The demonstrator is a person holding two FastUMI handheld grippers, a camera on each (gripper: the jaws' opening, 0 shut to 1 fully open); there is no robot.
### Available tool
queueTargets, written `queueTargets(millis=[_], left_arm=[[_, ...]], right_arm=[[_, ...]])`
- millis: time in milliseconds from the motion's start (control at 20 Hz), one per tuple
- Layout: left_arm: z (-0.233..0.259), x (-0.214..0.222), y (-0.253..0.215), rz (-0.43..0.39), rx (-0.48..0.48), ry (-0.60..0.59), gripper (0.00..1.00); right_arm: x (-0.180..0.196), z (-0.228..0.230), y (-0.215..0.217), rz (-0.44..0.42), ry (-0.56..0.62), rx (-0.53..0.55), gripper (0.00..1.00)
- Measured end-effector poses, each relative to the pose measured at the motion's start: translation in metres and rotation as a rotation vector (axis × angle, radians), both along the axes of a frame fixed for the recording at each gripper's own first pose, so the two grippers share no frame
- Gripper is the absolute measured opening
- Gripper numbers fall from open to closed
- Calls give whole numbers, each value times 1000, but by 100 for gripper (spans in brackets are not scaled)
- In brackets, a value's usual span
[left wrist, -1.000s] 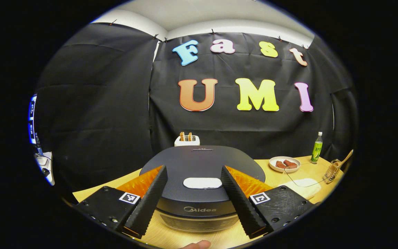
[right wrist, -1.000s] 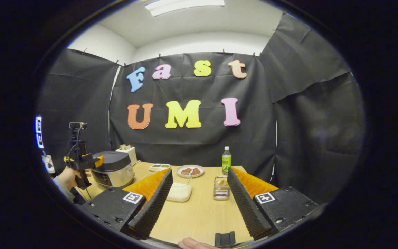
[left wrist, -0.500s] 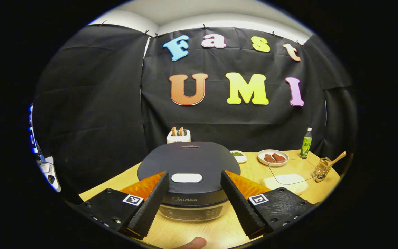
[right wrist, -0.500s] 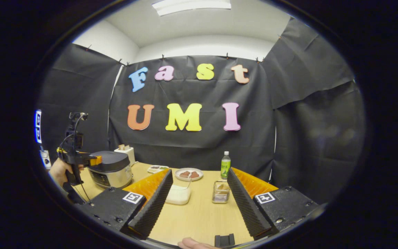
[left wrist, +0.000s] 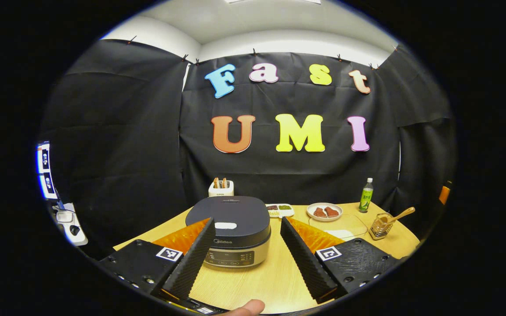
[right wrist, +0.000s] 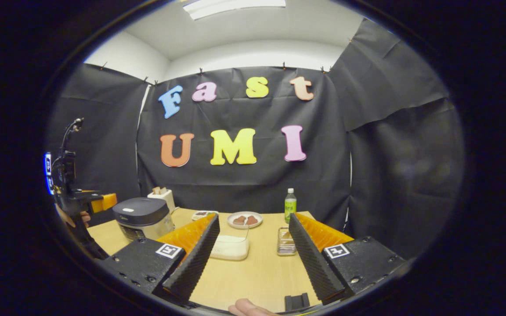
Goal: Close the left gripper, press the button to open the rice cooker; take a wooden spoon from the chopstick holder with the right hand, scoop a spoonful of rice and pour it into the rice cooker, then put the wooden spoon back into the chopstick holder.
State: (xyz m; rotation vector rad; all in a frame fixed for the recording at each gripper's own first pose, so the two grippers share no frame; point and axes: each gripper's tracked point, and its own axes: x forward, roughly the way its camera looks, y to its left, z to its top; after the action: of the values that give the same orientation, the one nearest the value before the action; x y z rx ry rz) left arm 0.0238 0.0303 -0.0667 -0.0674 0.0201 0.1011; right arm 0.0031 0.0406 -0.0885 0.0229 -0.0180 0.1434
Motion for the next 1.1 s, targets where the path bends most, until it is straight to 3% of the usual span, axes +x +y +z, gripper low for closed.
queueTargets(millis=[200,250,300,700,1100], left_arm=[[23,-36,-18,-22,29,-51,95],[28,-44,-23,-36,24,-67,100],[32,-53,-27,-48,16,-78,95],[34,-102,-39,-57,35,-125,95],[23,-111,-58,-106,20,-119,95]], right_arm=[[-7,14,-8,-29,-25,-12,100],[-9,14,-6,-30,-27,-21,100],[-11,14,-4,-30,-27,-28,100],[-22,7,0,-5,-27,-44,100],[-39,11,7,17,-54,-73,100]])
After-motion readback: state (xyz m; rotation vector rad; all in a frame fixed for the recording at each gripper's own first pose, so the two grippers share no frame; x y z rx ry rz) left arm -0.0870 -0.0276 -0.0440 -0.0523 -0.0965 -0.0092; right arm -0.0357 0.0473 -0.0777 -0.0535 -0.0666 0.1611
